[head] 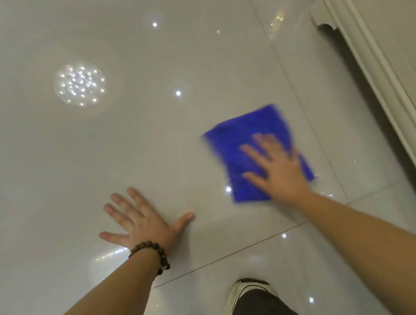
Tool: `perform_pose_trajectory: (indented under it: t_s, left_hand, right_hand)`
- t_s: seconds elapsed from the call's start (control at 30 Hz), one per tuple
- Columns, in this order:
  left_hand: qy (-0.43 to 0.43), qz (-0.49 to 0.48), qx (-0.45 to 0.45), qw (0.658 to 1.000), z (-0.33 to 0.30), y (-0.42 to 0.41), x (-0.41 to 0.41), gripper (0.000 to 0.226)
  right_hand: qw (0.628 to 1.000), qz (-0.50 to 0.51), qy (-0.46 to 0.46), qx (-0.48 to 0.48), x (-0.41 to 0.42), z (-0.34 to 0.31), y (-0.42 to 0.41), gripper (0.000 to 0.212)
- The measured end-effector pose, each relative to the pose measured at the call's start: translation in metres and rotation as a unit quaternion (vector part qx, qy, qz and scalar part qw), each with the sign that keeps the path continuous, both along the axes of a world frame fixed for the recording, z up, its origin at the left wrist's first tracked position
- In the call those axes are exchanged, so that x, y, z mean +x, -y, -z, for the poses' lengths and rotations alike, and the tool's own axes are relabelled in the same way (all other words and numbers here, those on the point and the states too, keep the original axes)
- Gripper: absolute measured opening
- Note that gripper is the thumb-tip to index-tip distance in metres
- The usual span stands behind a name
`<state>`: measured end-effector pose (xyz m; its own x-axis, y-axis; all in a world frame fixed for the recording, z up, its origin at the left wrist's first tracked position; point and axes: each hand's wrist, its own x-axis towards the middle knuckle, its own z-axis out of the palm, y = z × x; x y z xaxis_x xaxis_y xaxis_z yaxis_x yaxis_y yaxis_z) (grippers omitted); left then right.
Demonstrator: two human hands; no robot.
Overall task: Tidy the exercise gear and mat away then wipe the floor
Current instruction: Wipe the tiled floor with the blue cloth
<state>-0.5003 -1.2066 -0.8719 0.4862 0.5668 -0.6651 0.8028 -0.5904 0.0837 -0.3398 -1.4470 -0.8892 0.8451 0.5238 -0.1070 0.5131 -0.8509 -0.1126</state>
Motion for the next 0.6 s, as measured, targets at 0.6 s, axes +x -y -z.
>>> perform_pose_trajectory:
  t_s: [0.6]
  left_hand:
    - [0.02,0.003,0.026,0.999,0.003,0.002,-0.006,0.145]
  right_hand:
    - [0.946,0.317,-0.065,0.012,-0.054,-0.012,0.069,0.065]
